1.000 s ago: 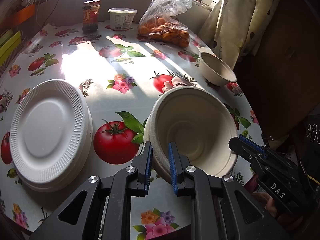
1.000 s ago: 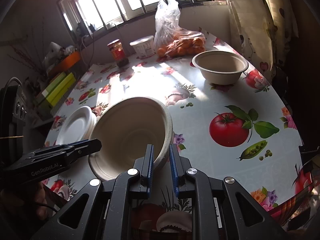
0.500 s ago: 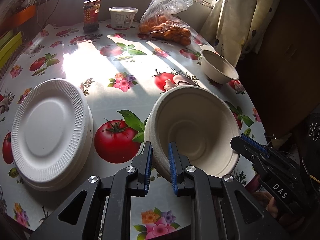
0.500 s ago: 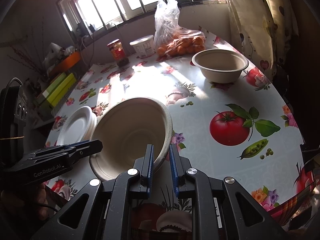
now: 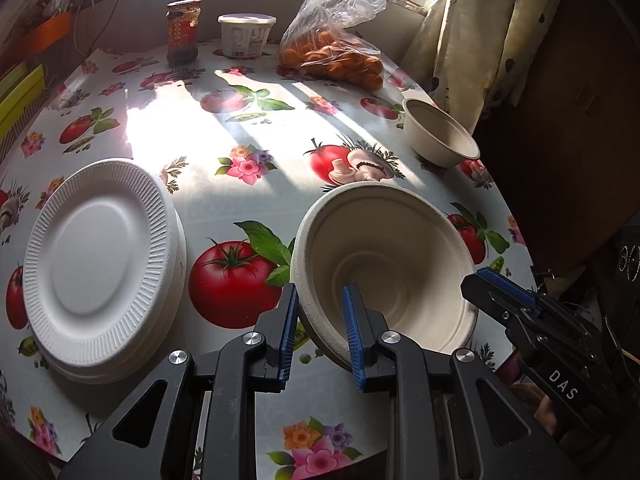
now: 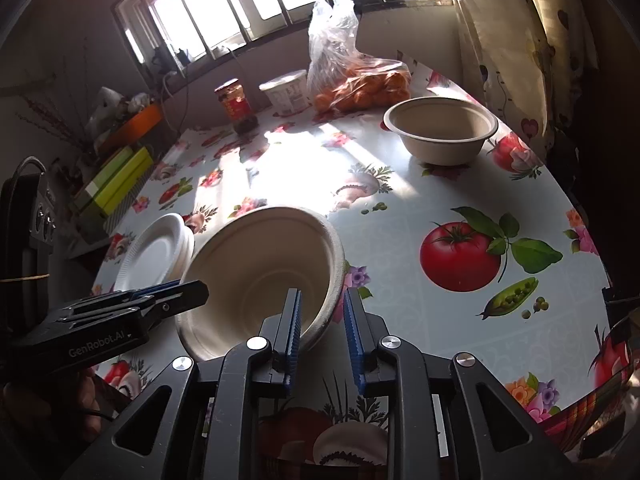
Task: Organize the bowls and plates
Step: 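Open both tools to release the bowls onto the stack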
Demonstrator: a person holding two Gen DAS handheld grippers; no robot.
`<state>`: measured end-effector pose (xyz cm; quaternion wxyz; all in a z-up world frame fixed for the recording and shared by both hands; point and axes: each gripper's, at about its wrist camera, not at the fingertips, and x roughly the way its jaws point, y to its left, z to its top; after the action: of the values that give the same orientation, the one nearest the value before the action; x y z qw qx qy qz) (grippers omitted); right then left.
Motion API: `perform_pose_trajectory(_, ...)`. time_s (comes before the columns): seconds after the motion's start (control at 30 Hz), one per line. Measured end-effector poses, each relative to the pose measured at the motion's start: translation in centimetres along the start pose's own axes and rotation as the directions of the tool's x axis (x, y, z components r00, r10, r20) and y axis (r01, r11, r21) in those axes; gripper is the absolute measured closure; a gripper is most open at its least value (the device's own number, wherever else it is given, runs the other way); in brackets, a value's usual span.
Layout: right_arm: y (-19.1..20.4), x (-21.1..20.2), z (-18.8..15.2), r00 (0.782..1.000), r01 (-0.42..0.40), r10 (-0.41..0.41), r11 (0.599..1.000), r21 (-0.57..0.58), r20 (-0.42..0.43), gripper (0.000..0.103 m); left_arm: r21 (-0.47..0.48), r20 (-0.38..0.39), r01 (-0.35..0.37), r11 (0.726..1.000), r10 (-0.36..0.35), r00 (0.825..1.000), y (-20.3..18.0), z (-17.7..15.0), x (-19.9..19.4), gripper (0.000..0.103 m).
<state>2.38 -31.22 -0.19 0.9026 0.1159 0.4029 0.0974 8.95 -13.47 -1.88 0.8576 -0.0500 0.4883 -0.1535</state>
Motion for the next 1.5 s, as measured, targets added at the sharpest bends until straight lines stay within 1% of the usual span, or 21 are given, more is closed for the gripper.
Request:
perform_pose_trajectory(0.4, -0.1, 0.1, 0.0, 1.000, 0.001, -0.001, 1.000, 0.004, -0.002, 0.078, 0.007, 0.003, -0.010, 1.000, 0.010, 1.000, -0.2, 0.1, 0.0, 0.079)
perform_pose_trajectory(0.43, -0.1, 0.1, 0.0, 1.000, 0.001, -0.001, 1.000, 0.004, -0.001, 0.078, 0.006, 0.004, -0.011, 1.000, 0.011, 1.000, -0.2, 0.1, 0.0, 0.077)
perform_pose_trajectory(0.53, -0.1, 0.1, 0.0, 1.000, 0.001, -0.001, 1.000, 0.005, -0.001, 0.075, 0.004, 0.013, -0.010, 1.000, 0.010, 1.000, -0.1, 0.2, -0.2, 0.057)
perform_pose_trajectory(0.73, -0.3, 0.1, 0.1, 1.000, 0.002, -0.002, 1.000, 0.008, 0.002, 0.073, 0.008, 0.023, -0.017, 1.000, 0.017, 1.000, -0.2, 0.5, -0.4, 0.057)
perform_pose_trajectory(0.83, -0.5, 0.0, 0.5, 1.000, 0.003, -0.003, 1.000, 0.015, 0.006, 0.069, 0.013, 0.026, -0.022, 1.000, 0.022, 0.999, -0.3, 0.8, -0.5, 0.057)
perform_pose_trajectory(1.0, -0.7, 0.0, 0.8, 1.000, 0.003, -0.003, 1.000, 0.019, 0.006, 0.069, 0.029, 0.038, -0.037, 0.999, 0.036, 0.999, -0.8, 1.6, -0.5, 0.057)
perform_pose_trajectory(1.5, -2.5, 0.5, 2.5, 1.000, 0.024, -0.025, 0.998, 0.057, 0.012, 0.066, 0.107, 0.038, -0.034, 0.994, 0.030, 0.999, -2.9, 4.2, 0.9, 0.057)
